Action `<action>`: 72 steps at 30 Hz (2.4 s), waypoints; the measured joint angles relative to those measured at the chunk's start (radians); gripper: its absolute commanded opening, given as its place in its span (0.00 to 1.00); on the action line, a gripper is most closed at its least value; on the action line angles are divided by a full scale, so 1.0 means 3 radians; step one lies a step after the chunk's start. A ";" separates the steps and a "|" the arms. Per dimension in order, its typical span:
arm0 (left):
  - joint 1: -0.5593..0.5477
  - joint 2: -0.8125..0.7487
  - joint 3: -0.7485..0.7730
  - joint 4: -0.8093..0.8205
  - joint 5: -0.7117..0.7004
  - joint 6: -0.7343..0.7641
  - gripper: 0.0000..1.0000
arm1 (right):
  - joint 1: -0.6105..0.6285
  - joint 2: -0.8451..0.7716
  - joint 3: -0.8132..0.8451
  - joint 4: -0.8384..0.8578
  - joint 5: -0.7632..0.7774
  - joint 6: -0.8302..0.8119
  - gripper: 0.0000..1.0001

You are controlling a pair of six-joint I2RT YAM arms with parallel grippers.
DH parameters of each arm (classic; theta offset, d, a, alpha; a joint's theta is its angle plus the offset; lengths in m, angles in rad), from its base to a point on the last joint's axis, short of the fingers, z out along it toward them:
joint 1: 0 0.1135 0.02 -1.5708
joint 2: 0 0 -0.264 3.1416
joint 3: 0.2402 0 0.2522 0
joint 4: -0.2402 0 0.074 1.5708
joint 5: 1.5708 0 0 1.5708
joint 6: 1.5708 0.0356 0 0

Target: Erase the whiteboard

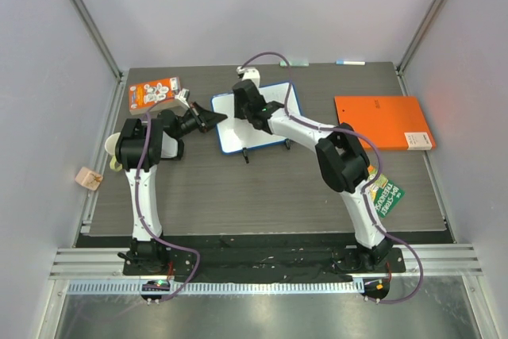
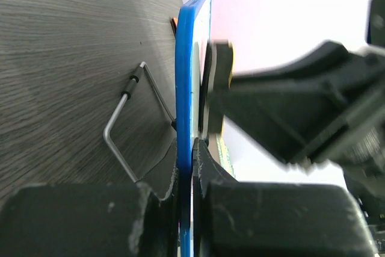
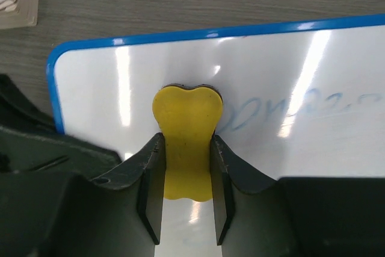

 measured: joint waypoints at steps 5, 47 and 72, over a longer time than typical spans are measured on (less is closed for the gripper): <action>-0.0005 0.0000 0.0008 0.0009 0.0003 0.0001 0.00 | -0.0434 -0.0132 -0.0160 0.0057 -0.0078 0.0022 0.01; -0.0004 0.0022 0.0024 -0.0050 0.0028 -0.0038 0.00 | -0.0106 0.0131 0.0050 0.0477 -0.0486 0.0146 0.01; -0.0017 0.0020 0.0038 0.0023 0.0058 -0.0033 0.00 | -0.0464 -0.0022 -0.0070 0.0348 -0.0060 0.0037 0.01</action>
